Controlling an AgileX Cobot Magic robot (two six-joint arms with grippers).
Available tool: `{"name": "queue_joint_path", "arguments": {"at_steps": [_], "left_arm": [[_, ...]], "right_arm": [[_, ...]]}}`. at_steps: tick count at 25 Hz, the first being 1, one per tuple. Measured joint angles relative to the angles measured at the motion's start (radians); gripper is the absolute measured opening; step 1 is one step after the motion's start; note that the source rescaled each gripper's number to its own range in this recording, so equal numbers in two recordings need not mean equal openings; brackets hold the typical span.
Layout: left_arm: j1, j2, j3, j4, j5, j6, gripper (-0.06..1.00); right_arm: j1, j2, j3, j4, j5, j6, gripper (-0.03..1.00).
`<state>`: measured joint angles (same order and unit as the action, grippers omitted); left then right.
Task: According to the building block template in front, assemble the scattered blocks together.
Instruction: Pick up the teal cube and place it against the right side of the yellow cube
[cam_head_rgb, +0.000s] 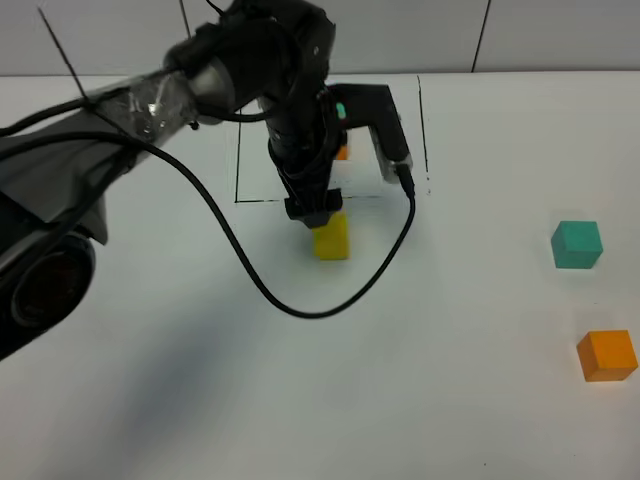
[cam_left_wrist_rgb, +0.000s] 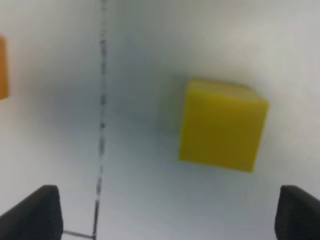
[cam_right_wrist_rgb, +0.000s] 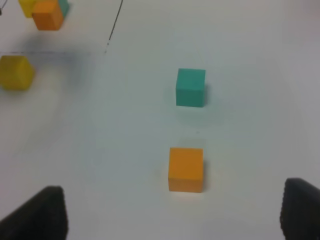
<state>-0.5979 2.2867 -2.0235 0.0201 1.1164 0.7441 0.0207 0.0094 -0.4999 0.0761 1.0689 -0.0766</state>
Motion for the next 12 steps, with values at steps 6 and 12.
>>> {"name": "queue_joint_path", "arguments": {"at_steps": [6, 12], "left_arm": [[0.132, -0.118, 0.048, -0.006, -0.041, -0.153, 1.00], [0.315, -0.237, 0.162, -0.020, -0.057, -0.345, 1.00]], "right_arm": [[0.000, 0.000, 0.000, 0.000, 0.000, 0.000, 0.73], [0.000, 0.000, 0.000, 0.000, -0.001, 0.000, 0.73]]}}
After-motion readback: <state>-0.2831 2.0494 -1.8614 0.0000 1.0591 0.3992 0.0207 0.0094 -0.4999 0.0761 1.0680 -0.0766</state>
